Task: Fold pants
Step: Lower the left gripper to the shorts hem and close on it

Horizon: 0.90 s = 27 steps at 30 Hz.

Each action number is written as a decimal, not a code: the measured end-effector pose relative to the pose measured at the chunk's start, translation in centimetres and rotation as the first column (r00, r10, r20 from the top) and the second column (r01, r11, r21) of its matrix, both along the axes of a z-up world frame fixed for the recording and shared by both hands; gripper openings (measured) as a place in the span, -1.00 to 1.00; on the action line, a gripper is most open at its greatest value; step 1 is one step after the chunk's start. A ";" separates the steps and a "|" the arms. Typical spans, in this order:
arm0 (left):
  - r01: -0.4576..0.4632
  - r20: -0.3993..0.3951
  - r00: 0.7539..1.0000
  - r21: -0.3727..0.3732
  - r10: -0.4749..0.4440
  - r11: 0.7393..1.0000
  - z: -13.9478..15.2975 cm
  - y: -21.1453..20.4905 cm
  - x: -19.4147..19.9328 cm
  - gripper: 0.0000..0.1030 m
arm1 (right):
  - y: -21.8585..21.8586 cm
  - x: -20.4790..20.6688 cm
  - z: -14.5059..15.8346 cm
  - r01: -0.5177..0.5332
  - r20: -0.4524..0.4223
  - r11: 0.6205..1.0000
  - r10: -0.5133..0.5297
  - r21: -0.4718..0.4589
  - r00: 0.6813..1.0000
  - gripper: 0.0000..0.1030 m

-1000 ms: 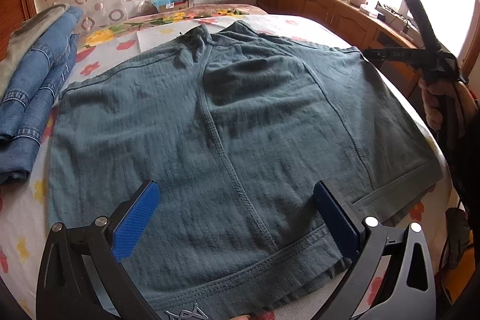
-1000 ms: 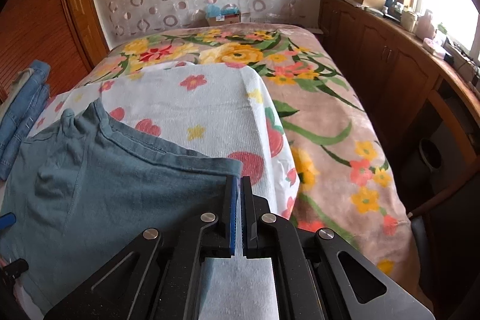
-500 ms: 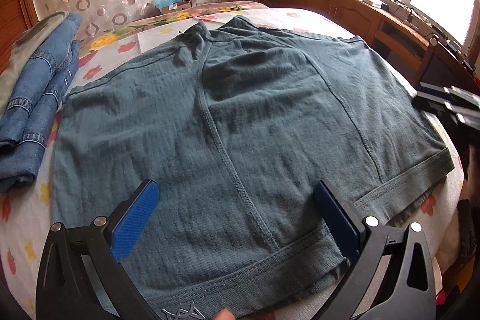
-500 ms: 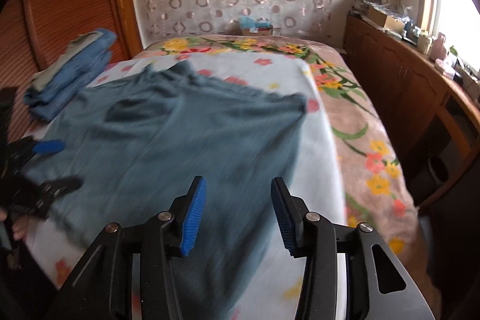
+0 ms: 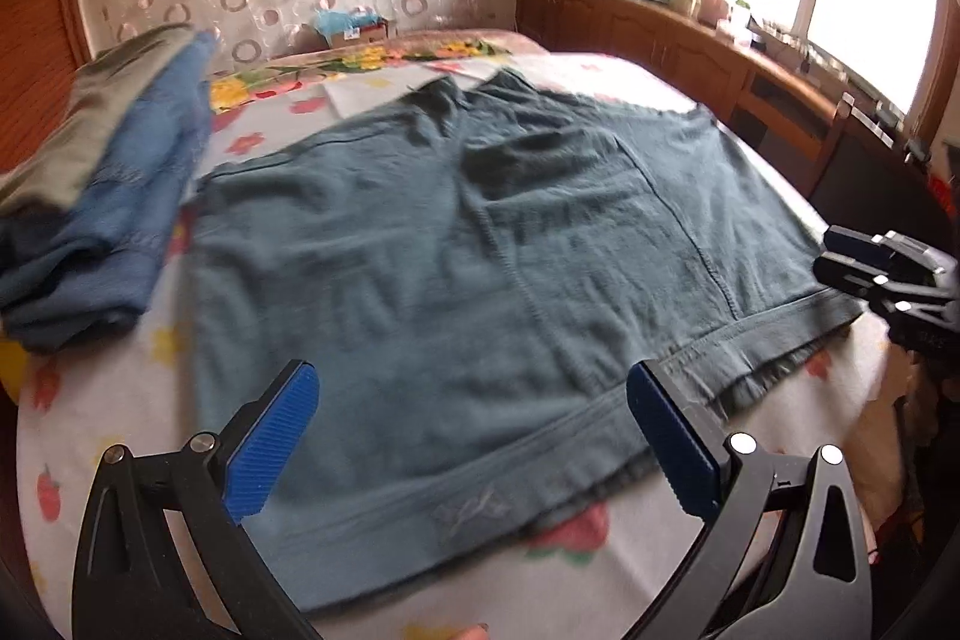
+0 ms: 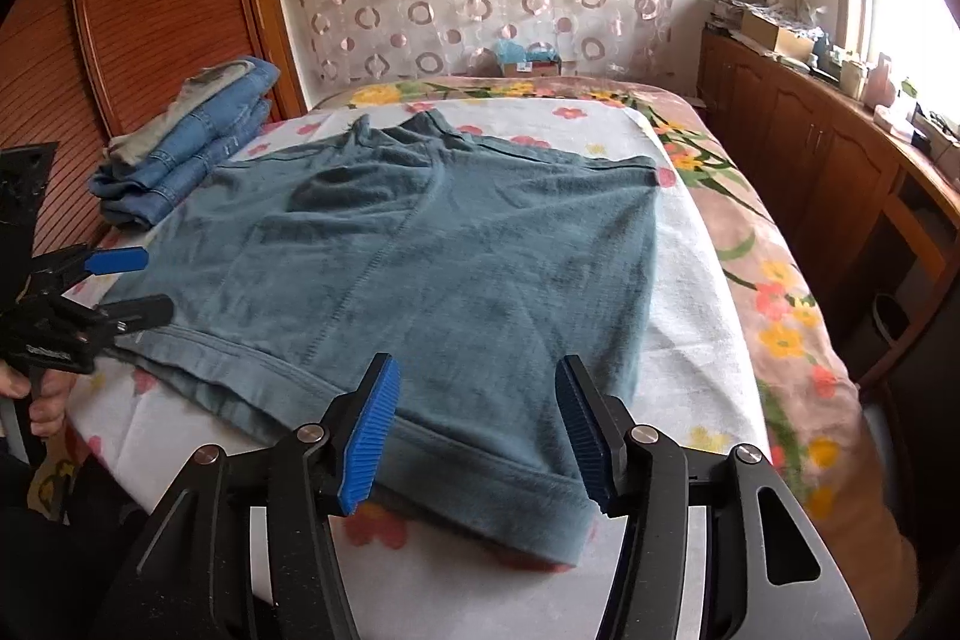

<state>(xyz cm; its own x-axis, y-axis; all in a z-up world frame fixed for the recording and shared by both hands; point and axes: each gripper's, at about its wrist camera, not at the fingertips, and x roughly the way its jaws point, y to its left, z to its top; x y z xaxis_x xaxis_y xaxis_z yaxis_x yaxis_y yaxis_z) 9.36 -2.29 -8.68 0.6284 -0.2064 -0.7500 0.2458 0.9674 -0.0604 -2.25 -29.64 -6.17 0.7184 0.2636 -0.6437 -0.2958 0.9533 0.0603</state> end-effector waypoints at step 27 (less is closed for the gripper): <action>-0.155 -0.013 0.988 -0.067 0.154 0.986 -1.8 8.9 -4.4 0.12 | 1.3 -0.2 -1.3 -0.010 0.003 1.000 0.010 0.015 1.000 0.11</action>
